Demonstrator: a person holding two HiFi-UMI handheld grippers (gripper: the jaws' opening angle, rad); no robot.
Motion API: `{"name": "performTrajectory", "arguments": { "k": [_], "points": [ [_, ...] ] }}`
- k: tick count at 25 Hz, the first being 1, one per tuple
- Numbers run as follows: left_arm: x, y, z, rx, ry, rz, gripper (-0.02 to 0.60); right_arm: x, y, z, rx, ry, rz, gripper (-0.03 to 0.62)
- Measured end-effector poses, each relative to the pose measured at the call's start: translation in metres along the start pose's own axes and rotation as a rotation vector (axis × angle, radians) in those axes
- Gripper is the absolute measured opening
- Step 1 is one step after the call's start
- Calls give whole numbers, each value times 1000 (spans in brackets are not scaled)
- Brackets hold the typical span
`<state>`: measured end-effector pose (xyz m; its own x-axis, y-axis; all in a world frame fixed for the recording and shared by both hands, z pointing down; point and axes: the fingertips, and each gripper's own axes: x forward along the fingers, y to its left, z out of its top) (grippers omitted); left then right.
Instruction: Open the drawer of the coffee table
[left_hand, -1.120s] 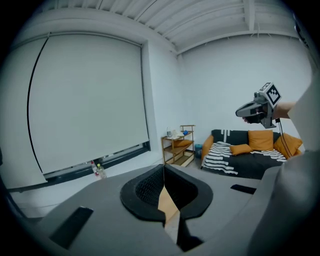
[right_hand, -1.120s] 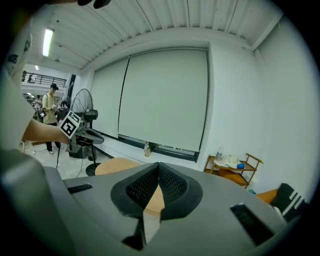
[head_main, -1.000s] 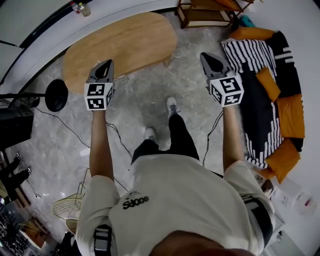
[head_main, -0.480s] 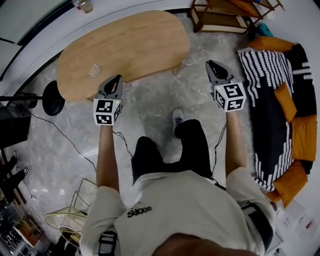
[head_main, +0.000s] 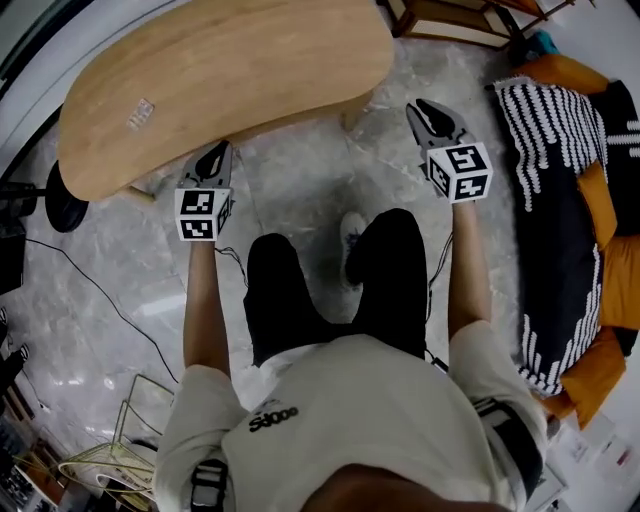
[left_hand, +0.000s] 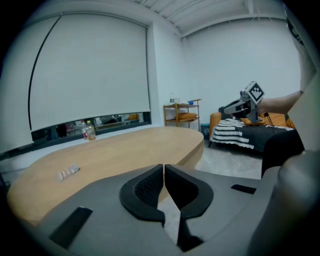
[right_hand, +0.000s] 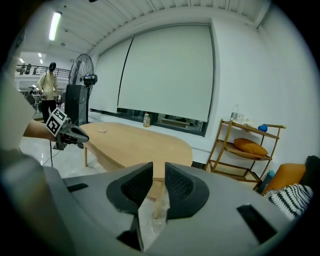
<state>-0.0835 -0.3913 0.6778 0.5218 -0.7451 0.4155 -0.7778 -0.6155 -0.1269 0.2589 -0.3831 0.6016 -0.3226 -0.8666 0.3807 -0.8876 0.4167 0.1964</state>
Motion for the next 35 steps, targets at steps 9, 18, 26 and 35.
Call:
{"name": "performTrajectory", "arguments": {
  "k": [9,18,26,35],
  "points": [
    [35,15,-86,-68,-74,61,117,44,17,-83,21,-51,-23,93],
    [70,42,-125,-142,-58,122,265,121,29,-129,-38,36,77,244],
    [74,47,-127,-154,-96,179,235,171,25,-145,-103,81,116,267],
    [84,43,-126,-236,-105,225,228,176,28,-146,-43,30,118,253]
  ]
}}
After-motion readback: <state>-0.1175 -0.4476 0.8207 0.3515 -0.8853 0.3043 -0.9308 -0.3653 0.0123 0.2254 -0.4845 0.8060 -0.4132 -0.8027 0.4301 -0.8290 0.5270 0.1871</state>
